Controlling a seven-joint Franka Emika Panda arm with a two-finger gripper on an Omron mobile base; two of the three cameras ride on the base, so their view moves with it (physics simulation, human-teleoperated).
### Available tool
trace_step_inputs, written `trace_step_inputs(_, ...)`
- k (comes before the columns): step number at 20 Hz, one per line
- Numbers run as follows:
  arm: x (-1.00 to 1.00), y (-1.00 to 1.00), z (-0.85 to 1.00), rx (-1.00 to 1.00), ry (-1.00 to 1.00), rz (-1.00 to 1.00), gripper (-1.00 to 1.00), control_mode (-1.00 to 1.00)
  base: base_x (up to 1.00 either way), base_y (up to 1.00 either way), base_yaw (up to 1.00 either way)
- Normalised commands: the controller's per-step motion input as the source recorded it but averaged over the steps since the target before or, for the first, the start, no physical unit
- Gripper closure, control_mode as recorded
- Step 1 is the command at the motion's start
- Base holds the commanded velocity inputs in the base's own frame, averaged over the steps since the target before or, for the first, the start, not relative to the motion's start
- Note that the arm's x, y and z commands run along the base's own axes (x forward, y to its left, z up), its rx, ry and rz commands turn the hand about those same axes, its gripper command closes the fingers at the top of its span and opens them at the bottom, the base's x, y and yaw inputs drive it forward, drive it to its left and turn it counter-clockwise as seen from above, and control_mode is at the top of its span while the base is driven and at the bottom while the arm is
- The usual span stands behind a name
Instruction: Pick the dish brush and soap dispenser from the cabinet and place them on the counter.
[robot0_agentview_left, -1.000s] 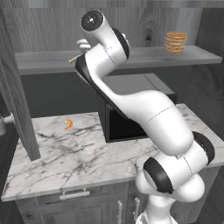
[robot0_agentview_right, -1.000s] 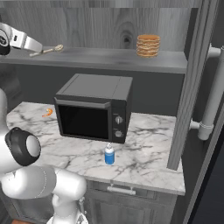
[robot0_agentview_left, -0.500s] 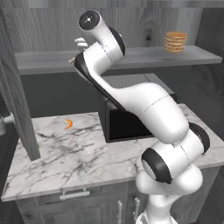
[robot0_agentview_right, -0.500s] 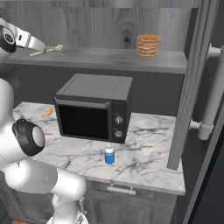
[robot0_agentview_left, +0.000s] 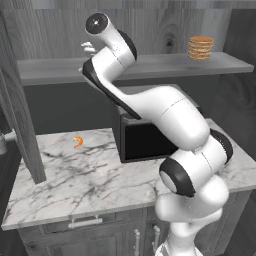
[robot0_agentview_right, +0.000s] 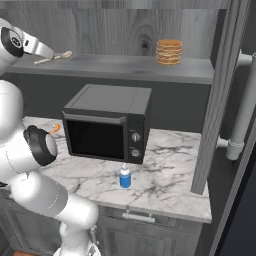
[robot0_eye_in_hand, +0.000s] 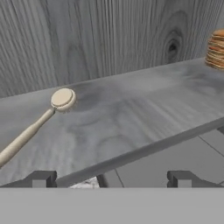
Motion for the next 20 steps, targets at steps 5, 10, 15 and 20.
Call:
trace_step_inputs(5,0.30,0.13,-0.05,0.01,0.00,-0.02,-1.00,-1.00,0.00,0.00,0.00)
trace_step_inputs(10,0.32,0.08,-0.07,0.00,0.00,-0.02,-1.00,-1.00,0.00,0.00,0.00)
trace_step_inputs(15,0.29,0.01,-0.10,0.00,0.01,-0.02,-1.00,-1.00,0.00,0.00,0.00)
trace_step_inputs(20,0.28,0.03,-0.10,0.00,0.01,-0.02,-1.00,-1.00,0.00,0.00,0.00)
